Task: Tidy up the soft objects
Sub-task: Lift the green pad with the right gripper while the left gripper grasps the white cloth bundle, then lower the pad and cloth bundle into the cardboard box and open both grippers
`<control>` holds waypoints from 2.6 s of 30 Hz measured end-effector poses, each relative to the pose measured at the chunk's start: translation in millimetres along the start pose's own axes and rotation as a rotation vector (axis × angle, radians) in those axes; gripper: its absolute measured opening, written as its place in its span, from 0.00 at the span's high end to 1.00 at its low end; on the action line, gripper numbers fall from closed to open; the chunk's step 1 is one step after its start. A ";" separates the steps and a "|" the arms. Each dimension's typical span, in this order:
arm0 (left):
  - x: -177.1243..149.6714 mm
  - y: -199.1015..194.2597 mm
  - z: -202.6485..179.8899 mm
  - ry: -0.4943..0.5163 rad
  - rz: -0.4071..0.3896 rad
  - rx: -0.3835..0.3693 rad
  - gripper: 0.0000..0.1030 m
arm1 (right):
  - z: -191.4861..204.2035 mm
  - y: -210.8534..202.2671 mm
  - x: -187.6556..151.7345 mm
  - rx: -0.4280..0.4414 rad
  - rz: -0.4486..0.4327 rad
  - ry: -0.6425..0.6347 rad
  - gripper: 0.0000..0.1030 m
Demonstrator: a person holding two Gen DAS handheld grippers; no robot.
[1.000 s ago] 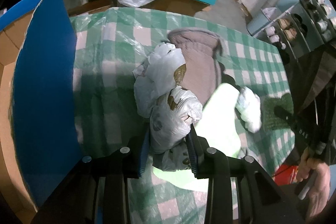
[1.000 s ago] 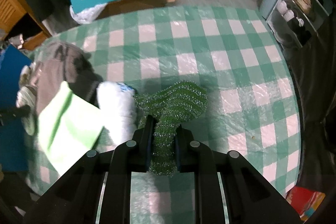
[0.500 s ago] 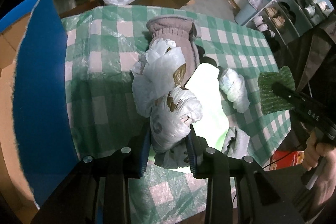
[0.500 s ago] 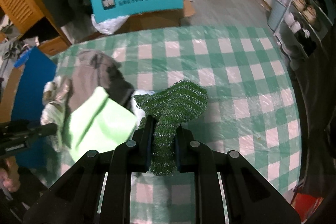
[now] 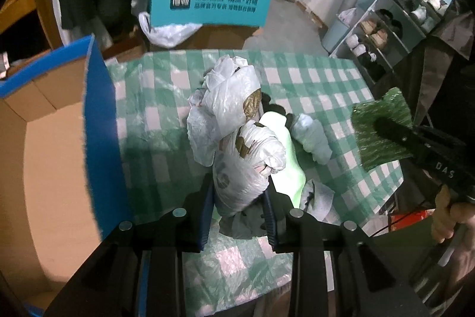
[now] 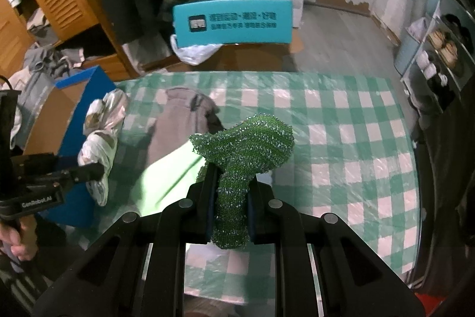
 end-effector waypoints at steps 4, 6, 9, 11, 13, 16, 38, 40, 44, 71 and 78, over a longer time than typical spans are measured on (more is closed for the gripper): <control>2.8 -15.7 1.7 0.010 -0.025 0.005 0.71 | 13.5 -2.8 4.7 0.021 -0.007 -0.019 0.85; 3.8 -23.8 3.9 0.012 -0.040 0.010 0.71 | 21.0 -3.1 7.0 0.030 -0.009 -0.030 0.85; 4.2 -33.7 9.4 0.011 -0.059 0.026 0.71 | 31.6 -3.1 10.7 0.045 -0.010 -0.047 0.85; 4.7 -40.5 14.4 0.006 -0.072 0.036 0.71 | 39.7 -2.8 13.7 0.056 -0.011 -0.056 0.85; 5.4 -45.8 20.3 -0.002 -0.082 0.044 0.71 | 47.8 -2.6 16.0 0.066 -0.011 -0.063 0.85; 4.7 -54.9 28.0 -0.017 -0.096 0.050 0.71 | 61.1 -1.1 19.6 0.085 -0.009 -0.078 0.85; -5.3 -103.4 102.7 -0.126 -0.174 0.143 0.71 | 175.0 20.9 39.2 0.231 0.026 -0.189 0.85; -7.2 -105.9 110.6 -0.139 -0.177 0.151 0.71 | 184.3 23.3 39.7 0.242 0.030 -0.202 0.85; -11.9 -111.6 128.0 -0.160 -0.187 0.180 0.71 | 205.9 30.0 39.8 0.263 0.038 -0.229 0.85; -33.2 -113.7 187.1 -0.250 -0.135 0.306 0.63 | 288.3 67.5 28.0 0.353 0.125 -0.315 0.70; -30.5 -118.5 187.6 -0.255 -0.153 0.314 0.56 | 284.9 69.5 28.3 0.331 0.121 -0.304 0.53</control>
Point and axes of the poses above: each gripper's, at about its wrist camera, not at the fingertips, and y roughly the way its jaws point, z to its left, x to its top, the point moved 1 cm from there along y, roughly the way its jaws point, and after that the axes turned 13 degrees about -z, right-handed, at the moved point
